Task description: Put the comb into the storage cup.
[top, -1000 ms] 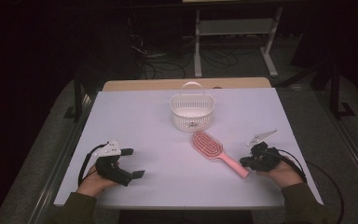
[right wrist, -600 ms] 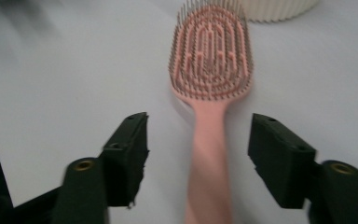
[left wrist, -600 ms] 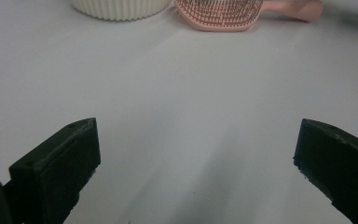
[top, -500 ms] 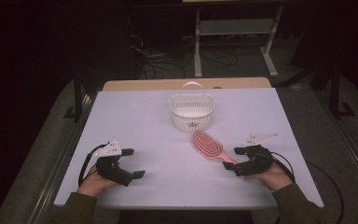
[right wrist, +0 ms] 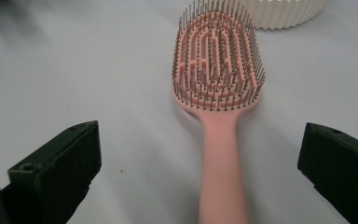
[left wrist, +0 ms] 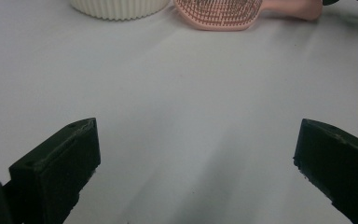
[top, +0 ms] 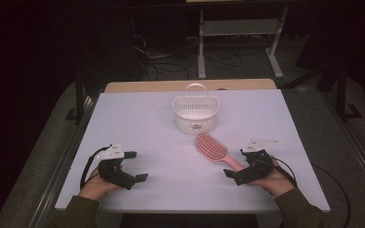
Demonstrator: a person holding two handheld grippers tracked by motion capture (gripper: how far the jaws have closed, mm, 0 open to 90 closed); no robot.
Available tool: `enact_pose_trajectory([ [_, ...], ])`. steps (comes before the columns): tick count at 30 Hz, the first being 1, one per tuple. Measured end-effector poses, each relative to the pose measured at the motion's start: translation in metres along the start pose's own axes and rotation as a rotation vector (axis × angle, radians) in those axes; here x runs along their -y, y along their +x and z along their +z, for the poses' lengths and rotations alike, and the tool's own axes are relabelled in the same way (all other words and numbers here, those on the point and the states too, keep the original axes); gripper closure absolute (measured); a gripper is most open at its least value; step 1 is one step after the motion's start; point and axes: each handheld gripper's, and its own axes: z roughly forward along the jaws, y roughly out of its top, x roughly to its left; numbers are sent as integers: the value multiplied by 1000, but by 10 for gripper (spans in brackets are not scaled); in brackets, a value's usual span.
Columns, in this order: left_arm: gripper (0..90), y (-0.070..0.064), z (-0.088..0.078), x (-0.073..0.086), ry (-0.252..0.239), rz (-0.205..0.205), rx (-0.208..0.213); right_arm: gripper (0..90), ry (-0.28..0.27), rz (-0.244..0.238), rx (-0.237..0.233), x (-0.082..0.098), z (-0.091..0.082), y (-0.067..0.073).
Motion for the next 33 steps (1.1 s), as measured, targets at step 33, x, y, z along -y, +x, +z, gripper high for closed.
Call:
enact_pose_trajectory([
  [33, 5, -1, 1, 0, 8, 2, 5, 0, 7, 23, 8, -13, -8, -2],
])
